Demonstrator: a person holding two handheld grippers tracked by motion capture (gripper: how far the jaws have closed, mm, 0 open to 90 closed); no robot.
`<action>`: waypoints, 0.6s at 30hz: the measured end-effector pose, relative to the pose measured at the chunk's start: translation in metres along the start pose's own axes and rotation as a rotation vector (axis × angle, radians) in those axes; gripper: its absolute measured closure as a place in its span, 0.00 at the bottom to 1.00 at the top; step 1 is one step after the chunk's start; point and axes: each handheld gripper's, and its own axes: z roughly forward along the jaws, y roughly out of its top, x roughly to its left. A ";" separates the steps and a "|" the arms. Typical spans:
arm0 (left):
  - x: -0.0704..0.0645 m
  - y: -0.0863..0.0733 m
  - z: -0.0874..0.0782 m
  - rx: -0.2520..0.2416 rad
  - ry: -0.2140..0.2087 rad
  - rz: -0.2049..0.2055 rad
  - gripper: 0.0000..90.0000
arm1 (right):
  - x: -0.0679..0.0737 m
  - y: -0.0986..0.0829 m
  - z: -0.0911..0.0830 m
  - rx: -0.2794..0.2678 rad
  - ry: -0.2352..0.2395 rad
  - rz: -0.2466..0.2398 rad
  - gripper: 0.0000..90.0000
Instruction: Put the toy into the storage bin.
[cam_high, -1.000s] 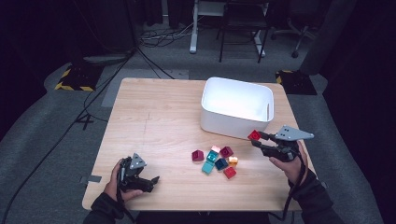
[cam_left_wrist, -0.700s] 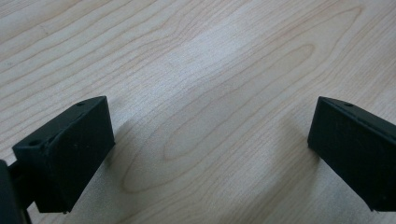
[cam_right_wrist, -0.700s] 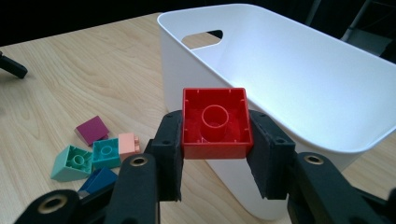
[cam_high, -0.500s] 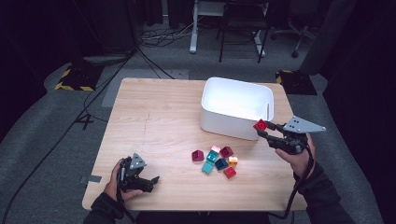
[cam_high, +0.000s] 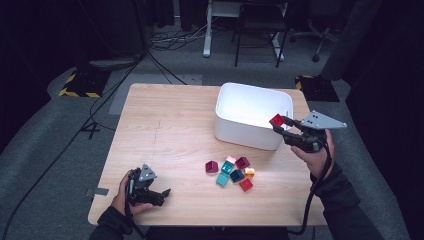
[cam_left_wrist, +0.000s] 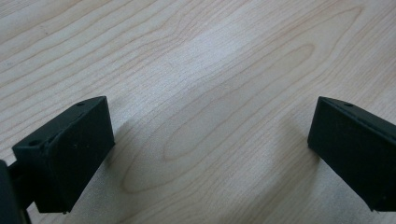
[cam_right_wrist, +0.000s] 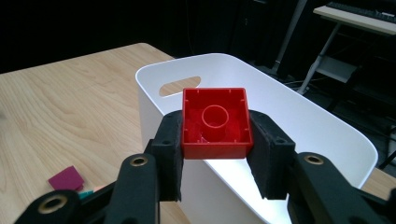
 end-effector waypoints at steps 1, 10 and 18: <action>0.000 0.000 0.000 0.002 -0.002 0.000 0.01 | -0.001 0.002 0.002 0.003 0.004 0.018 0.66; 0.000 0.000 0.000 0.002 -0.002 -0.002 0.01 | -0.004 0.015 0.021 0.026 -0.012 0.052 0.66; 0.000 0.000 0.000 0.000 0.000 0.000 0.01 | -0.012 0.012 0.039 0.062 -0.048 0.062 0.66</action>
